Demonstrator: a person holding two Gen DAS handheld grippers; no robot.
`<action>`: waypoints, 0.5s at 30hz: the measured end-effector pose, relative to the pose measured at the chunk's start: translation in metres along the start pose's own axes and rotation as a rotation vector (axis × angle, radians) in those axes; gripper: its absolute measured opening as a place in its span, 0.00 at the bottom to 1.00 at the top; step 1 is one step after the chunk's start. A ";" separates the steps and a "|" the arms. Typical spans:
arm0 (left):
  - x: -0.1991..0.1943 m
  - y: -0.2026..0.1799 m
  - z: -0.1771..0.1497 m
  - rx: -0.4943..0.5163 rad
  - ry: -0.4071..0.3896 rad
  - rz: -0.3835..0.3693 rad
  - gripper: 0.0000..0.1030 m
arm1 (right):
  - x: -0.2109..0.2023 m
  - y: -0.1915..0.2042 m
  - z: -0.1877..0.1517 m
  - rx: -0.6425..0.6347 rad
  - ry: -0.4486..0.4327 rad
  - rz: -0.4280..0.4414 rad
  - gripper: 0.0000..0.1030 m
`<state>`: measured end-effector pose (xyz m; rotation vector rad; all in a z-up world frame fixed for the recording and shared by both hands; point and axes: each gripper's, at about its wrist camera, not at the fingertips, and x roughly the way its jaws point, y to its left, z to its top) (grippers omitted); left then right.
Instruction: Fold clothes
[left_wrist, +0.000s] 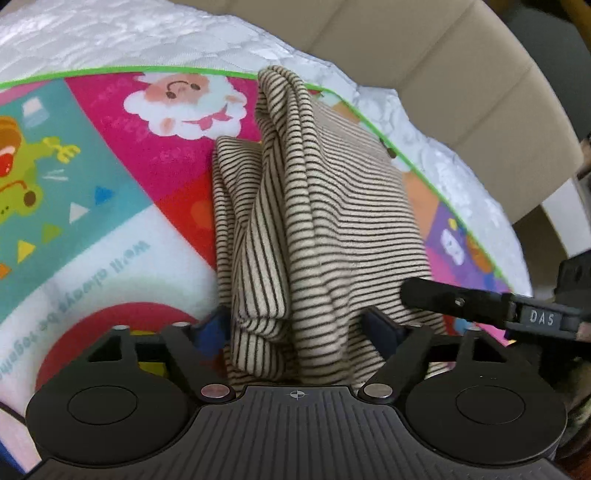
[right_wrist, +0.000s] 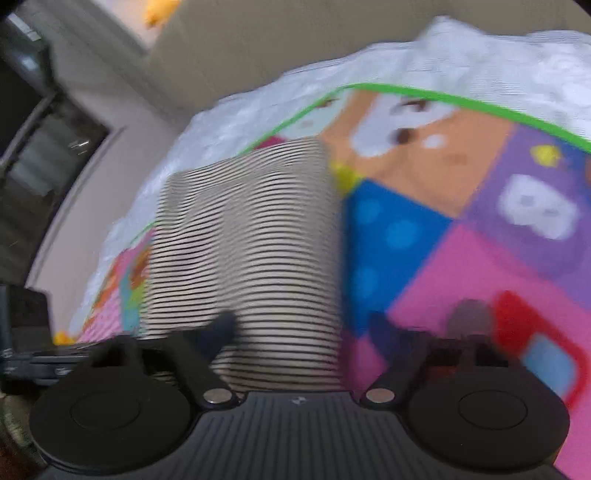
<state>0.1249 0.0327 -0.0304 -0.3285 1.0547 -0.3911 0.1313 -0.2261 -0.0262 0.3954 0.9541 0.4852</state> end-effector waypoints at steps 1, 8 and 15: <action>0.000 0.001 0.001 0.000 -0.004 0.003 0.65 | 0.004 0.003 0.001 -0.014 0.005 0.007 0.58; -0.002 0.031 0.029 -0.055 -0.094 0.031 0.59 | 0.049 0.029 0.038 -0.099 -0.012 0.005 0.58; -0.001 0.073 0.062 -0.098 -0.202 0.049 0.60 | 0.113 0.051 0.089 -0.137 -0.044 0.014 0.59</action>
